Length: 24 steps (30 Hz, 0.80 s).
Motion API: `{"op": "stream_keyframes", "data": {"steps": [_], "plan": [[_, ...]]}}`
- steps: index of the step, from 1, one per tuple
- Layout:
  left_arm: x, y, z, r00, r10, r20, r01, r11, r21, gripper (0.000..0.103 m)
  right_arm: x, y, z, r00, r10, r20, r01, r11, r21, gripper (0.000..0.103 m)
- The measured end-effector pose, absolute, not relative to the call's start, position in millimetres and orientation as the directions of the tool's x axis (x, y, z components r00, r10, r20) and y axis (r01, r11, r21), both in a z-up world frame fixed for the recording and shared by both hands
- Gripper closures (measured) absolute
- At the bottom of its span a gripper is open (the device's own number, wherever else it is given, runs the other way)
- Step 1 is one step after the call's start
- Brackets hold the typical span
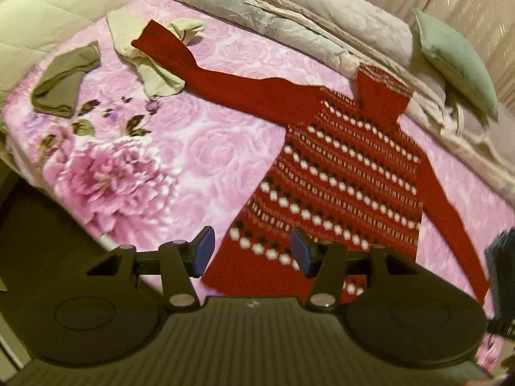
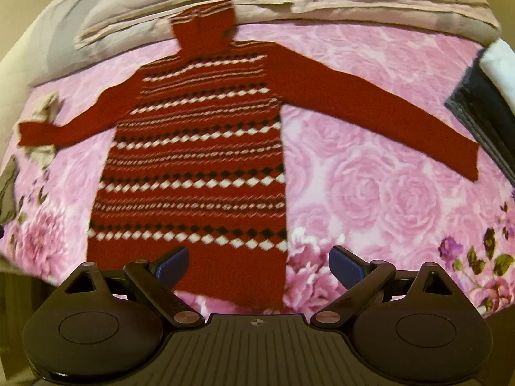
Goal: Fold clothes
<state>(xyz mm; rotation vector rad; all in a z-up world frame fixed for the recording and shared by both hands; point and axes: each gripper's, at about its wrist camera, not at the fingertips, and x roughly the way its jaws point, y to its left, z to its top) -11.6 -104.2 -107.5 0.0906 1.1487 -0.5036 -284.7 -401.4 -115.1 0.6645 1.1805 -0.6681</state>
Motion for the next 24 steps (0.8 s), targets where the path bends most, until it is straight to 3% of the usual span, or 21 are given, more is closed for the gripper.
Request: {"op": "stream_keyframes", "data": {"steps": [10,18,24], "plan": [[149,-106,-167,0.275,-0.363,-0.890,0.313,0.909,-0.274,0.062,-228,-437,-137,0.085,-0.176,-0.981,0.854,0.520,-0.019,0.007],[293,-83,-214,0.461,-0.338,-0.821,0.174,0.941,-0.290,0.062,-170,-447,-173,0.012,-0.183,-0.983,0.838,0.537,-0.090,0.007],[378,-51,-262,0.522,-0.354,-0.776,-0.057,0.893,-0.446,0.062,-140,-447,-218,-0.058,-0.171,-0.984,0.819,0.556,-0.145,0.007]]}}
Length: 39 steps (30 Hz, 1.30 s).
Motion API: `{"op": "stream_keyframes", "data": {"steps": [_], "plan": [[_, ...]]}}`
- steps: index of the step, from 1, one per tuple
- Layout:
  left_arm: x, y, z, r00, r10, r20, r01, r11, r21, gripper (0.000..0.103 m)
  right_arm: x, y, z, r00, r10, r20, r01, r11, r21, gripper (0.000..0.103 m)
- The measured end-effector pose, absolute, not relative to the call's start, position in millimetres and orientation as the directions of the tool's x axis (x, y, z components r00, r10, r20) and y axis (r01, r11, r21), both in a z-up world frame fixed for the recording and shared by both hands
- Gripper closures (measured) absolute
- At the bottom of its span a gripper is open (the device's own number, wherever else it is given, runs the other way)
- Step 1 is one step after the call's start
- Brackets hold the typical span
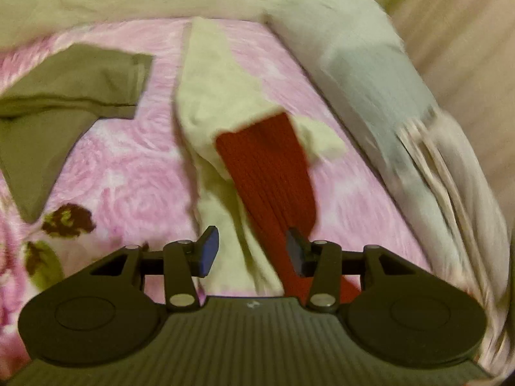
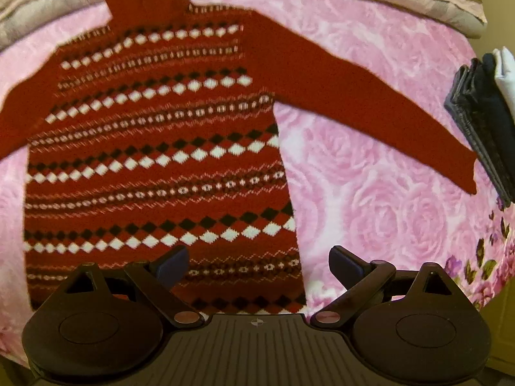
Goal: Fold clothes
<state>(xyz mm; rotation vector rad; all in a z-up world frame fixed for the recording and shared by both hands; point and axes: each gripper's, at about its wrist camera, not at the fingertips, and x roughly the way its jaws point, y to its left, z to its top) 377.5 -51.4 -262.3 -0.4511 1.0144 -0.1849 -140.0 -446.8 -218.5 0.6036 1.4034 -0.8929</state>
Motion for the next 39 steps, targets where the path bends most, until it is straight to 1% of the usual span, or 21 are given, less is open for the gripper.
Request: {"op": "stream_keyframes", "data": {"steps": [5,8,10,11,12,18,25,27,29,31,32,33,34,35,36,37,39], "plan": [[405,-32,-296,0.573,-0.412,-0.709,-0.181,0.780,-0.599,0.062,-135,-446,-245,-0.096,-0.163,-0.982,0.788,0.591,-0.175,0.007],[415,-27,-303,0.612,-0.432,-0.663,-0.206,0.722,-0.661,0.066,-135,-446,-256,-0.107,-0.155,-0.982,0.772,0.610,-0.180,0.007],[417,-28,-306,0.632,-0.438,-0.639,-0.196,0.708,-0.679,0.075,-135,-447,-259,-0.104,-0.144,-0.984,0.766,0.619,-0.172,0.007],[413,-33,-300,0.640,-0.449,-0.624,-0.168,0.710,-0.683,0.087,-136,-446,-261,-0.101,-0.140,-0.985,0.764,0.624,-0.167,0.007],[406,-39,-291,0.647,-0.461,-0.607,-0.132,0.716,-0.686,0.102,-137,-446,-263,-0.098,-0.136,-0.986,0.761,0.629,-0.162,0.007],[367,-77,-241,0.675,-0.542,-0.501,0.084,0.731,-0.678,0.103,-143,-451,-267,-0.067,-0.130,-0.989,0.755,0.642,-0.135,0.007],[321,-121,-183,0.670,-0.640,-0.376,0.329,0.711,-0.622,0.103,-175,-471,-257,-0.036,-0.155,-0.987,0.791,0.600,-0.122,0.007],[290,-153,-163,0.598,-0.738,-0.312,0.442,0.629,-0.640,0.103,-185,-480,-253,-0.025,-0.171,-0.985,0.807,0.579,-0.121,0.007],[246,-194,-146,0.483,-0.847,-0.224,0.555,0.494,-0.670,0.103,-193,-489,-248,-0.013,-0.189,-0.982,0.822,0.557,-0.118,0.007],[205,-231,-142,0.345,-0.925,-0.157,0.608,0.348,-0.714,0.103,-199,-499,-243,0.007,-0.211,-0.977,0.834,0.541,-0.111,0.007],[184,-251,-144,0.272,-0.952,-0.139,0.623,0.284,-0.728,0.102,-202,-504,-241,0.020,-0.223,-0.975,0.840,0.532,-0.105,0.007],[161,-274,-151,0.184,-0.972,-0.144,0.622,0.228,-0.749,0.096,-204,-510,-239,0.034,-0.238,-0.971,0.848,0.521,-0.098,0.007],[142,-294,-164,0.119,-0.976,-0.182,0.604,0.216,-0.767,0.093,-206,-516,-237,0.049,-0.252,-0.967,0.856,0.510,-0.089,0.007],[125,-312,-178,0.063,-0.972,-0.227,0.581,0.221,-0.784,0.085,-208,-522,-235,0.066,-0.264,-0.962,0.865,0.496,-0.077,0.007],[110,-325,-195,0.017,-0.959,-0.284,0.555,0.246,-0.795,0.080,-209,-527,-235,0.083,-0.274,-0.958,0.874,0.481,-0.062,0.007],[99,-334,-213,-0.022,-0.937,-0.349,0.537,0.283,-0.794,0.080,-210,-533,-235,0.104,-0.279,-0.955,0.885,0.465,-0.039,0.007],[85,-333,-241,-0.054,-0.878,-0.476,0.545,0.373,-0.750,0.080,-212,-543,-237,0.156,-0.281,-0.947,0.903,0.428,0.022,0.007]]}}
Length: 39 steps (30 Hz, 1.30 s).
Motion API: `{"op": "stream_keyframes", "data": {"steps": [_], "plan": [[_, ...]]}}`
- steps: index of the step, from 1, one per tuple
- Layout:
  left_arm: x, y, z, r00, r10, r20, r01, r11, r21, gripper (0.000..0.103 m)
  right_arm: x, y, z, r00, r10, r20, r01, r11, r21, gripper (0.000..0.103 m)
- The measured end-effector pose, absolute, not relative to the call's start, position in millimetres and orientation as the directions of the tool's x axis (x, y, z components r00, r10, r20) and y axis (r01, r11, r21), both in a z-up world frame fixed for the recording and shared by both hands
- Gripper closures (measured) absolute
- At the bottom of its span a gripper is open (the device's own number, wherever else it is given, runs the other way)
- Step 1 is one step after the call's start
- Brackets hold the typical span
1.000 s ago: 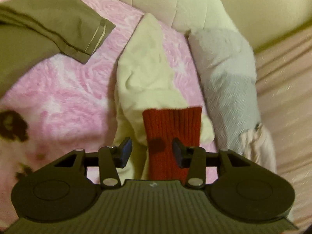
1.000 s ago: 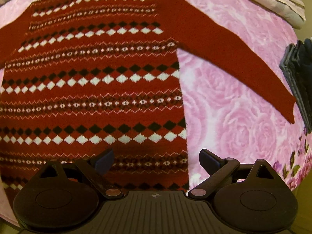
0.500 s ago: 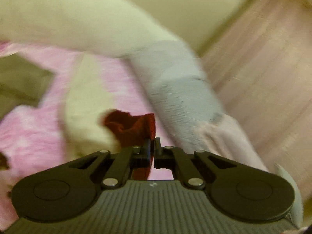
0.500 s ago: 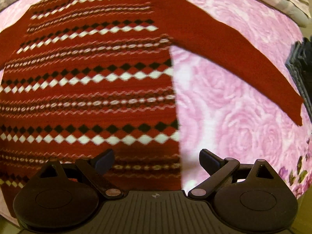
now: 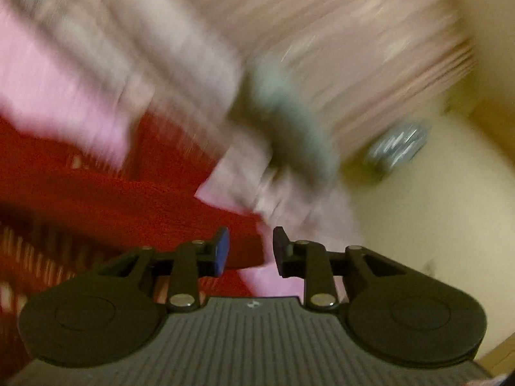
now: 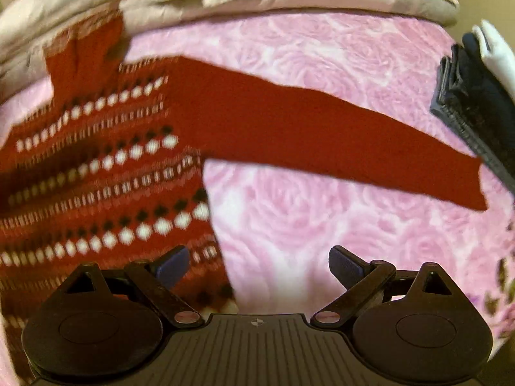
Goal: Fold clothes
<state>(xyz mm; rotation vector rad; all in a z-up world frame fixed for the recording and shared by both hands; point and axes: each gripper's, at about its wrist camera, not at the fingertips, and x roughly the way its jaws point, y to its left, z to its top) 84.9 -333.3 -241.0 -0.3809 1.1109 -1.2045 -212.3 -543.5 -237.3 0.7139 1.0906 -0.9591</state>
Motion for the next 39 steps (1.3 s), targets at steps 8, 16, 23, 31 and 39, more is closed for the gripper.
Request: {"op": "stream_keyframes", "data": {"steps": [8,16,23,31,39], "plan": [[108,-258,-291,0.056,-0.659,-0.750,0.550,0.647,-0.528,0.080,-196,-569,-271,0.550,-0.159,-0.820,0.831,0.197,0.520,0.008],[173,-230,-291,0.187,-0.585,-0.789,0.562,0.723,-0.403,0.080,-142,-577,-336,0.692,-0.102,-0.715,0.711,-0.077,0.699,0.030],[197,-237,-303,0.204,-0.584,-0.786,0.561,0.728,-0.395,0.078,-103,-586,-343,0.660,-0.159,-0.734,0.749,0.054,0.661,0.094],[198,-256,-307,0.234,-0.569,-0.788,0.641,0.699,-0.315,0.074,-101,-583,-246,0.722,-0.427,-0.545,0.692,0.431,0.579,0.099],[188,-291,-324,0.235,-0.546,-0.804,0.779,0.601,-0.181,0.072,-148,-620,-295,0.533,-0.449,-0.717,0.842,0.201,0.500,0.099]]}}
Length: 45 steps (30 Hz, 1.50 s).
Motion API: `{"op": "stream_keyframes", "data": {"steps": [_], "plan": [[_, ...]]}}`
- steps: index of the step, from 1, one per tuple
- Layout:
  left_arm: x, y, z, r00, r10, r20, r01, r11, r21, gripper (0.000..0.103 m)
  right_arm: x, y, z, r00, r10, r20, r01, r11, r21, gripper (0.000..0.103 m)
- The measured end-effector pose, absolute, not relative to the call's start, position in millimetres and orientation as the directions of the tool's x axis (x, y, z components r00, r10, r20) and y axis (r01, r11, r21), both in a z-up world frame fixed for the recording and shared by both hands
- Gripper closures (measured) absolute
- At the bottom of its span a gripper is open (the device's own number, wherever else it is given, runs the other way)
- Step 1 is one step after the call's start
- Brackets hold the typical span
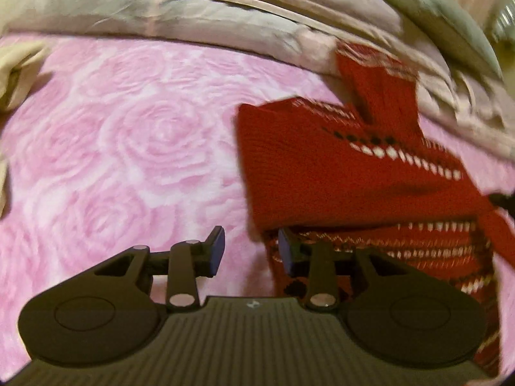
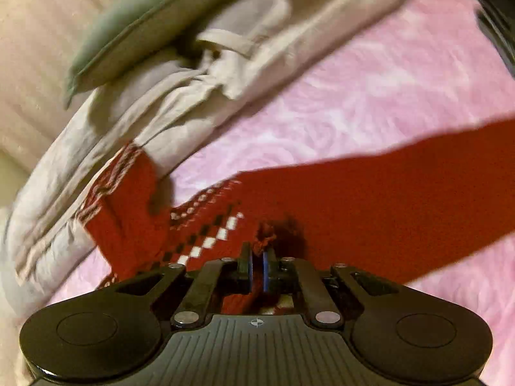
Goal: Fold clothes
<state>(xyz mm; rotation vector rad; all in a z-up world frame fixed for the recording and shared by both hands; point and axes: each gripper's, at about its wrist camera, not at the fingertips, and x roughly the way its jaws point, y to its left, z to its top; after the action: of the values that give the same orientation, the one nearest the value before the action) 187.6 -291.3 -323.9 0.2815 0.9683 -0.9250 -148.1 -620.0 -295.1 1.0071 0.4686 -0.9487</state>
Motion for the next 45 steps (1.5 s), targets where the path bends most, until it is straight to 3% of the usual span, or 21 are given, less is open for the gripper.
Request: {"op": "stream_keyframes", "data": {"steps": [7,8,9,12,20,27,30,33,35,36,37,41,43,45], "plan": [[178,-314,-334,0.239,-0.532,-0.813,0.859,0.505,-0.078,0.073,-141,-619,-267,0.578,-0.489,-0.653,0.816,0.313,0.487,0.099],[177,-317,-336,0.240,-0.530,-0.814,0.869,0.491,-0.063,0.079,-142,-619,-271,0.559,-0.487,-0.671,0.829,0.310,0.466,0.099],[175,-320,-337,0.240,-0.528,-0.815,0.878,0.475,-0.049,0.092,-143,-619,-276,0.537,-0.482,-0.692,0.843,0.299,0.447,0.099],[176,-323,-340,0.261,-0.511,-0.819,0.886,0.465,-0.008,0.097,-152,-624,-301,0.462,-0.468,-0.753,0.887,0.246,0.392,0.099],[158,-325,-328,0.315,-0.549,-0.774,0.922,0.371,0.112,0.098,-164,-614,-284,0.495,-0.571,-0.654,0.868,0.306,0.390,0.099],[148,-330,-341,0.289,-0.481,-0.828,0.943,0.294,0.158,0.094,-174,-632,-316,0.374,-0.469,-0.800,0.927,0.196,0.318,0.098],[158,-322,-330,0.267,-0.450,-0.852,0.939,0.322,0.125,0.093,-184,-634,-314,0.335,-0.448,-0.829,0.942,0.155,0.297,0.098],[170,-314,-305,0.241,-0.492,-0.836,0.920,0.391,0.035,0.093,-194,-634,-299,0.349,-0.478,-0.806,0.937,0.153,0.315,0.097],[177,-318,-291,0.221,-0.543,-0.810,0.900,0.434,-0.045,0.093,-189,-635,-288,0.384,-0.501,-0.775,0.923,0.200,0.328,0.080],[177,-325,-291,0.214,-0.555,-0.804,0.898,0.436,-0.062,0.092,-185,-635,-283,0.400,-0.511,-0.761,0.916,0.225,0.331,0.041],[177,-334,-294,0.206,-0.563,-0.801,0.899,0.433,-0.073,0.090,-178,-635,-280,0.418,-0.525,-0.741,0.908,0.255,0.332,0.027],[172,-369,-319,0.151,-0.550,-0.821,0.901,0.419,-0.115,0.089,-160,-642,-303,0.468,-0.442,-0.766,0.880,0.317,0.355,0.029],[168,-378,-342,0.143,-0.489,-0.860,0.898,0.430,-0.096,0.088,-168,-647,-327,0.435,-0.367,-0.822,0.896,0.269,0.354,0.045],[163,-375,-346,0.170,-0.476,-0.863,0.899,0.434,-0.063,0.086,-189,-646,-328,0.460,-0.366,-0.809,0.886,0.246,0.392,0.049]]}}
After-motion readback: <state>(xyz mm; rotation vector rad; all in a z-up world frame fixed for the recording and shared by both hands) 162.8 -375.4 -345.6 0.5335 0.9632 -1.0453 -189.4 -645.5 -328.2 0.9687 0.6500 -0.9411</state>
